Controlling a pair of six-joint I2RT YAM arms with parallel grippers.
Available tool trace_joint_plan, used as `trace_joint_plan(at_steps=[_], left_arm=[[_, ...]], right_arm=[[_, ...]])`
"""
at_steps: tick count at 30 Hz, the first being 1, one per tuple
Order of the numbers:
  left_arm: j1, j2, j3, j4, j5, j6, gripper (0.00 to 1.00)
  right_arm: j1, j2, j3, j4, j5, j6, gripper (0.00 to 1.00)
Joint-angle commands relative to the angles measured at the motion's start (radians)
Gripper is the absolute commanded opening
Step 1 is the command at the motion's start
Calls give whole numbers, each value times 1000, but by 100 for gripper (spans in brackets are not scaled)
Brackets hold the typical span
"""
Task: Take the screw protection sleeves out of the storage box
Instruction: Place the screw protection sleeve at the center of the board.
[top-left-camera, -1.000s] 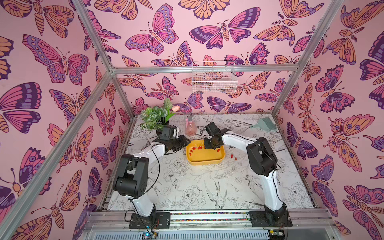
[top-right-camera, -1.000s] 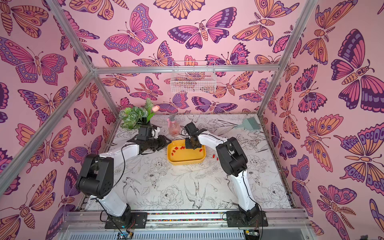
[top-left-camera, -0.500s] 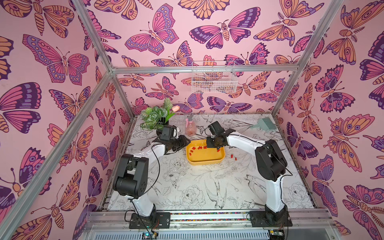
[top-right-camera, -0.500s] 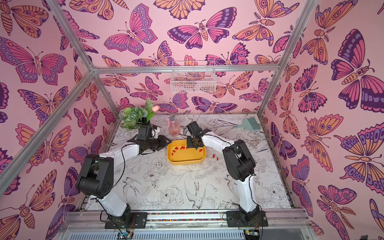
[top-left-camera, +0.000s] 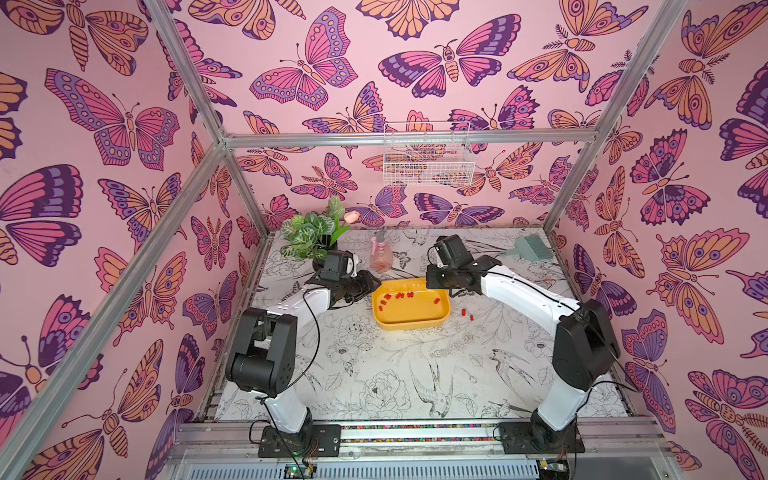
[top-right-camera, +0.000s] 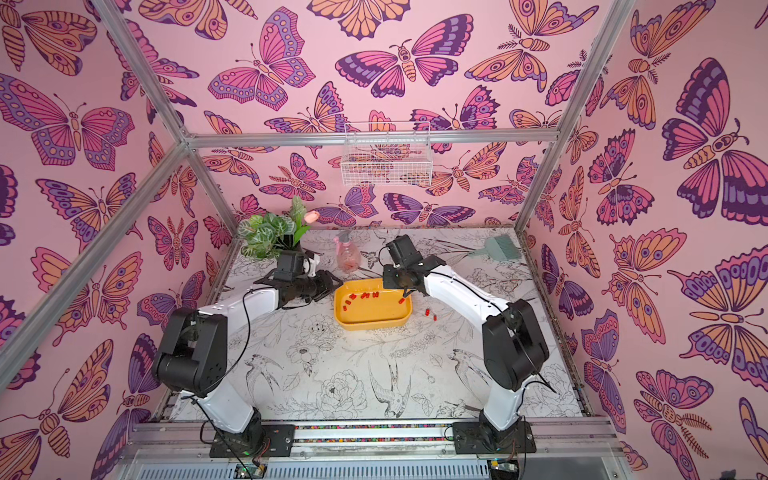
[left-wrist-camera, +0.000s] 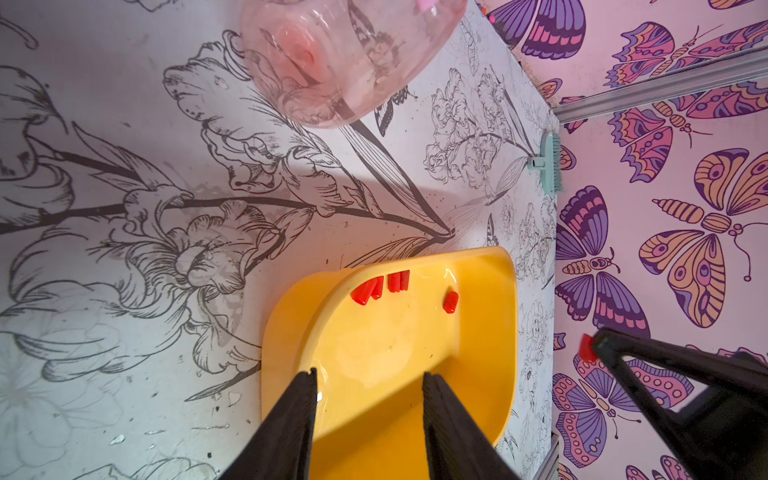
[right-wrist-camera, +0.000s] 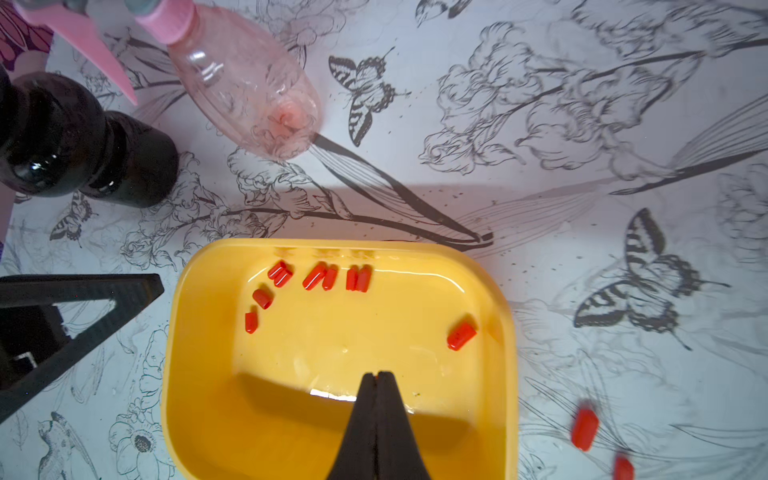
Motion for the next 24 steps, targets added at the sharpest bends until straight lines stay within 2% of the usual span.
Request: trace_joint_plan(at_steps=[1,12,24], left_arm=[[-2,11,13,-25,13,13,47],[-2,13,14,-25,12,13,47],[-1,12,11,-26,8,10,47]], right_arm=[[-56,-61,-46,-47,2,-12,5],[-207,-151,-200,-61,-62,-56,5],[-266,-35,-270,-36,-86,-112,4]])
